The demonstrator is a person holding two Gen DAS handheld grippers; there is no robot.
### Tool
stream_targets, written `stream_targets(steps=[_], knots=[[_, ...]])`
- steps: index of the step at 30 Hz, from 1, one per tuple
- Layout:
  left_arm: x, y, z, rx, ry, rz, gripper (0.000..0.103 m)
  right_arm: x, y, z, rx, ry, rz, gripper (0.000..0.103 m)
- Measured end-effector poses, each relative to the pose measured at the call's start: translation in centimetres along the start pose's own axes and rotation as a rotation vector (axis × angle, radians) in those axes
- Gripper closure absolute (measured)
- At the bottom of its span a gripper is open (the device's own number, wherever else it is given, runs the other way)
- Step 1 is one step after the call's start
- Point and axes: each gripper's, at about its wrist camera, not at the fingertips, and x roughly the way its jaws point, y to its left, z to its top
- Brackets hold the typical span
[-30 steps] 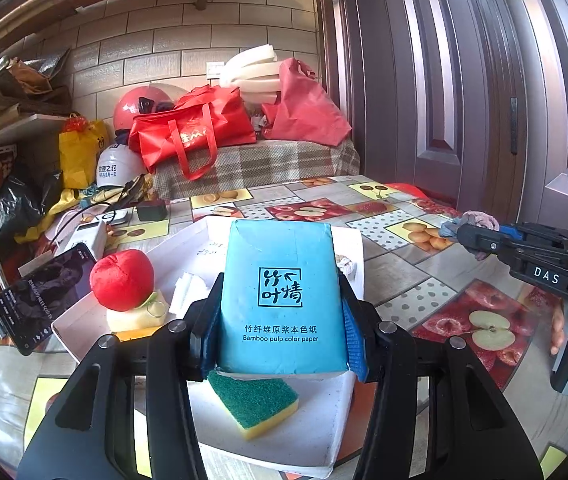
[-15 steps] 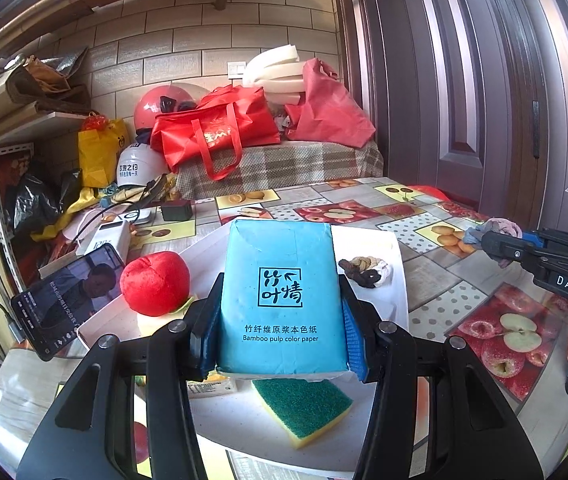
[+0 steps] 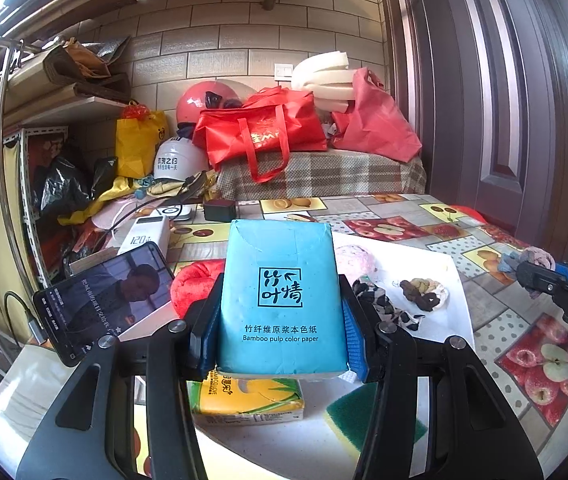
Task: Organize soft objects
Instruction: 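Carry the blue tissue pack and rope toy over the white box, then open both tools to drop the blue tissue pack and rope toy into the box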
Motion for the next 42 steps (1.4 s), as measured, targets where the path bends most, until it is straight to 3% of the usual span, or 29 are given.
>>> stream_targets(steps=[8, 22, 30, 39, 41, 42], knots=[[1.0, -0.2, 0.2, 0.037, -0.001, 0.006, 0.053, 2.5, 1.7, 0.9, -0.024, -0.001, 0.037, 0.08], [2.8, 0.3, 0.9, 0.018, 0.012, -0.003, 0.053, 7.0, 3.0, 2.8, -0.043, -0.01, 0.043, 0.08], [4.3, 1.9, 1.3, -0.058, 0.029, -0.025, 0.053, 9.6, 3.7, 3.6, -0.056, 0.018, 0.069, 0.08], [4.9, 0.0, 1.5, 0.016, 0.035, -0.024, 0.053, 10.0, 3.6, 3.6, -0.051, 0.037, 0.088, 0.08], [4.7, -0.2, 1.5, 0.026, 0.025, -0.013, 0.045, 10.2, 3.6, 3.7, -0.054, 0.048, 0.101, 0.08], [4.5, -0.3, 1.5, 0.032, 0.017, 0.003, 0.028, 10.3, 3.6, 3.7, -0.056, 0.052, 0.1, 0.074]])
